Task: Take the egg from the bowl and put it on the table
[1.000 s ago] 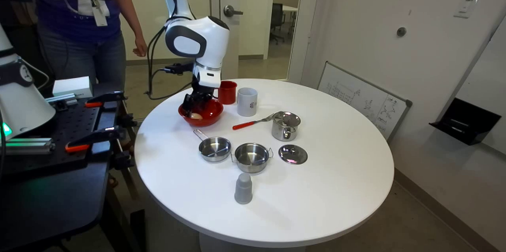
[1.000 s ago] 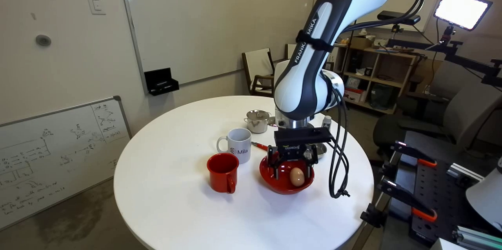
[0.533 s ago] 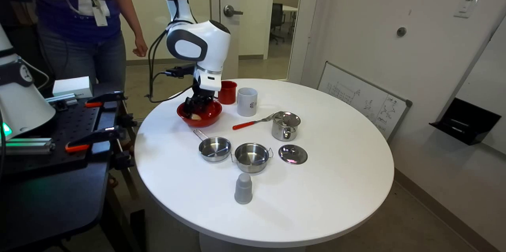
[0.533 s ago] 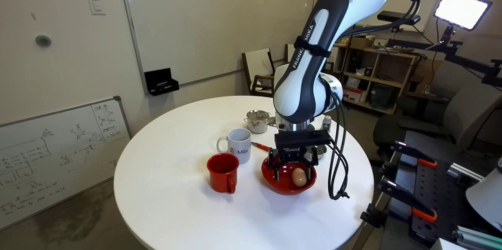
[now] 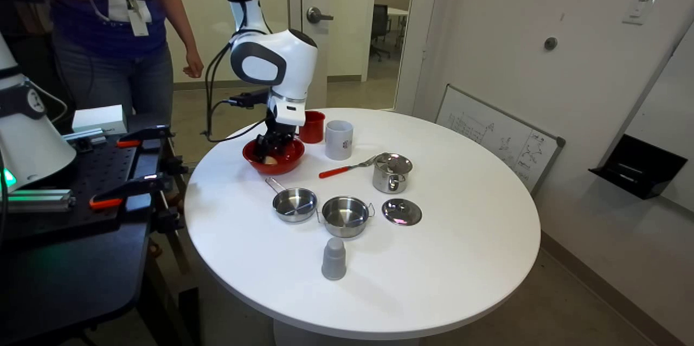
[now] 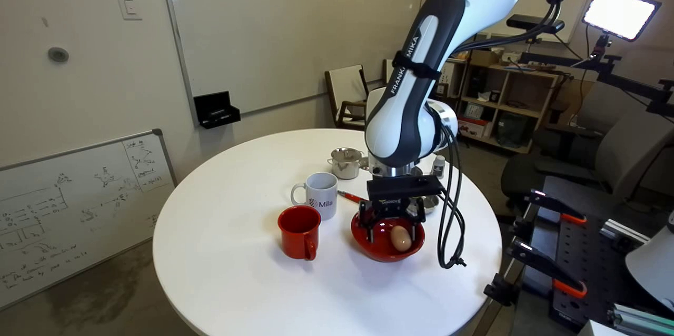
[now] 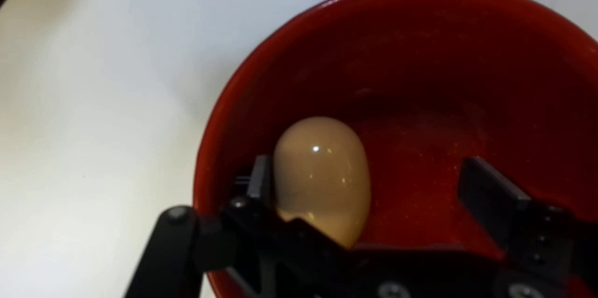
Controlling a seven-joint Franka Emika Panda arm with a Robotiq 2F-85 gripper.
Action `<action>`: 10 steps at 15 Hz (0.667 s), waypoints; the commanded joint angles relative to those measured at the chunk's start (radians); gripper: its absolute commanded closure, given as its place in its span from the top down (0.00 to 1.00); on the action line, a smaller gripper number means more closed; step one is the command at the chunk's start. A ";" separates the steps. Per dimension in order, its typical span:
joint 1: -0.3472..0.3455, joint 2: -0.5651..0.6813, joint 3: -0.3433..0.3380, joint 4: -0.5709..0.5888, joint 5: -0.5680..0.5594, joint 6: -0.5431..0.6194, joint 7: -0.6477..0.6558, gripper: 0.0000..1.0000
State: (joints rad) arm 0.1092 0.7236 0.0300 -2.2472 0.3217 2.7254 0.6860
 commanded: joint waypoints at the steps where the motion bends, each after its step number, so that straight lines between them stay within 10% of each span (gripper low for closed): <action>1: 0.016 0.025 -0.014 0.026 0.006 -0.007 -0.013 0.98; 10: 0.021 0.028 -0.014 0.030 0.010 -0.003 -0.006 0.32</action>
State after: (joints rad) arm 0.1099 0.7407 0.0290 -2.2325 0.3217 2.7252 0.6861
